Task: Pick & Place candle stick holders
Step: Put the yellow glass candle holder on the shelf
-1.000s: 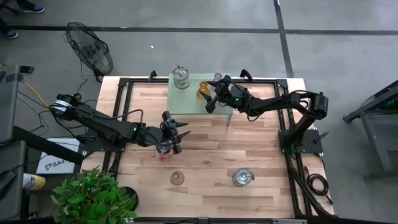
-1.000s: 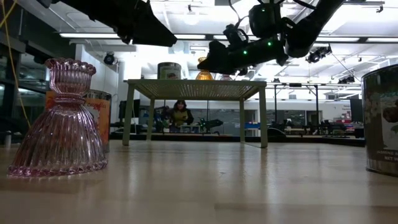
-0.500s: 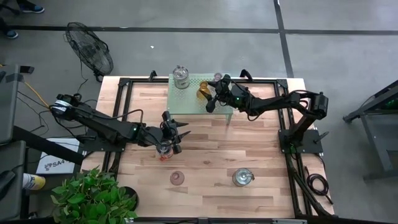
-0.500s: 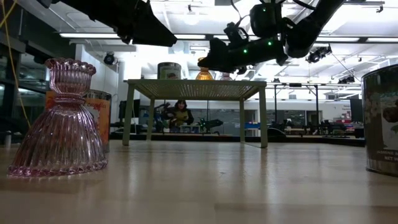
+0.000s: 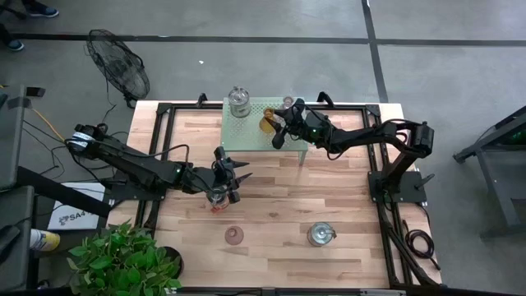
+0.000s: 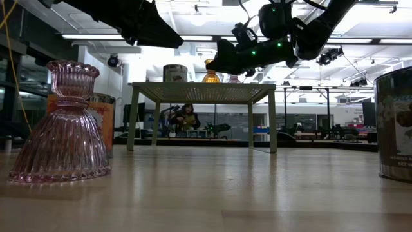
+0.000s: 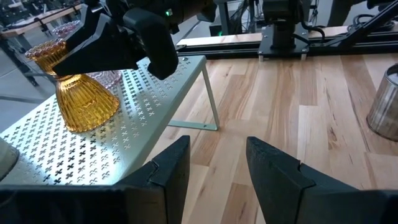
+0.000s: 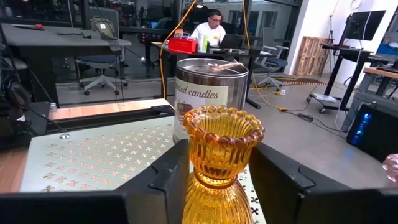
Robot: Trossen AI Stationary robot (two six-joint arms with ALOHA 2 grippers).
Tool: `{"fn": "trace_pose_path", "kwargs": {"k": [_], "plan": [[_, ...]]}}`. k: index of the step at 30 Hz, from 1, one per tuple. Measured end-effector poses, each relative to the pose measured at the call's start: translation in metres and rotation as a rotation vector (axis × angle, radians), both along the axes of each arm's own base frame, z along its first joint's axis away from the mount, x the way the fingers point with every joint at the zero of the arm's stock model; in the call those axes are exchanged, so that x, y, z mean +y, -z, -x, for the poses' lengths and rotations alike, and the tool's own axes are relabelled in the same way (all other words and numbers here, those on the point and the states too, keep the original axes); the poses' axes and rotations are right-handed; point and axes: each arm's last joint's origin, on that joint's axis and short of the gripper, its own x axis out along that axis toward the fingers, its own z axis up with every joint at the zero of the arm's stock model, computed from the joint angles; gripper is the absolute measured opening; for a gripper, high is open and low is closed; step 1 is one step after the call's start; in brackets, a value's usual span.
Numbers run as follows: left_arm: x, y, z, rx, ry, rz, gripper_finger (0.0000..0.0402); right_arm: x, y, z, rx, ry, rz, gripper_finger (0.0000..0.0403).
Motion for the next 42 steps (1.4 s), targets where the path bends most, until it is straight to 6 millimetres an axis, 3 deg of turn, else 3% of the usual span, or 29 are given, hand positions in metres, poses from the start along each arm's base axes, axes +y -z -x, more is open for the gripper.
{"fn": "trace_pose_path", "kwargs": {"k": [4,18,31,42], "plan": [[0.000,-0.001,0.000,-0.015,0.000,0.004,0.0154,0.000,0.000,0.000,0.000,0.000,0.000,0.0135],[0.000,-0.002,0.000,-0.018,0.000,0.005,0.0154,0.001,0.001,0.001,0.027,0.000,-0.067,0.0141],[0.000,-0.002,-0.001,-0.023,0.000,0.007,0.0154,0.022,-0.024,0.020,0.096,-0.018,-0.141,0.0141],[0.000,-0.004,-0.001,-0.038,0.001,0.011,0.0154,0.031,-0.027,0.033,0.201,0.070,-0.185,0.0141]]}}
